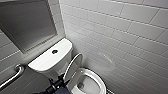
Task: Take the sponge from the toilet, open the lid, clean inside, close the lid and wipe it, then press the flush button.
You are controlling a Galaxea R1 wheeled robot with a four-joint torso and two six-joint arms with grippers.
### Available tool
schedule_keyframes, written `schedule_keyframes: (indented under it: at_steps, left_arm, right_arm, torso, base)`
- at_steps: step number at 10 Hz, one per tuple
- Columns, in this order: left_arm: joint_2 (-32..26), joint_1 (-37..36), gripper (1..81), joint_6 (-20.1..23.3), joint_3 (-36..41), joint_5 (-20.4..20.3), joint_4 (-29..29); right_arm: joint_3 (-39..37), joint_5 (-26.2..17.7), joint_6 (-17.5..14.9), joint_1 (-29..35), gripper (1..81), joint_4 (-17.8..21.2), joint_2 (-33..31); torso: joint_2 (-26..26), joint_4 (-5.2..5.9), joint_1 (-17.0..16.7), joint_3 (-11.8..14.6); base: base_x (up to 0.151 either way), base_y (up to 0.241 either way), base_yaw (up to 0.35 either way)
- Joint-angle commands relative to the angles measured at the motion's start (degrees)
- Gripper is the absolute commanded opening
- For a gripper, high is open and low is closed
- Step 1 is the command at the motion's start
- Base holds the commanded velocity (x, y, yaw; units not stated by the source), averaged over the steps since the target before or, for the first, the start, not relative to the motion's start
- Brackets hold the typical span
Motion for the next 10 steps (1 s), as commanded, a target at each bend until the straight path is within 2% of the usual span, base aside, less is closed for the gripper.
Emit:
schedule_keyframes:
  at_steps: [1,3,5,6,8,10]
  left_arm:
    - [-6.09,-5.59,81.1,2.61,3.39,-6.63,-0.36]
    - [-8.11,-3.31,81.1,0.14,4.44,-7.68,-5.62]
    - [-9.43,-1.11,81.1,-0.12,5.14,-7.68,-10.47]
    - [-9.79,0.11,81.1,-0.83,5.32,-7.77,-10.56]
    - [-10.14,2.32,81.1,-1.71,5.32,-11.28,-9.95]
    - [-10.22,4.60,81.1,-1.36,5.23,-11.29,-9.42]
  right_arm:
    - [0.12,-5.06,-0.11,-1.73,1.0,0.03,-0.07]
    - [0.03,-4.98,-0.11,-1.64,1.0,0.03,0.11]
    - [-0.32,-4.98,0.07,-1.73,1.0,0.03,0.02]
    - [-0.50,-4.98,0.25,-1.64,1.0,0.03,-0.07]
    - [-0.50,-4.72,0.33,-1.81,1.0,0.12,-0.33]
    - [-0.50,-4.72,0.42,-1.73,1.0,0.12,-0.50]
  torso:
    - [0.00,0.00,0.00,0.00]
    - [0.02,-0.02,0.00,0.00]
    - [0.02,-0.07,0.02,0.00]
    - [0.02,-0.07,0.02,0.02]
    - [0.02,-0.07,0.02,0.02]
    - [0.02,-0.07,0.02,0.02]
  base:
    - [0.000,0.000,0.000]
    - [0.000,0.000,0.000]
    - [0.000,0.000,0.000]
    - [0.000,0.000,0.000]
    - [0.000,0.000,0.000]
    - [0.000,0.000,0.000]
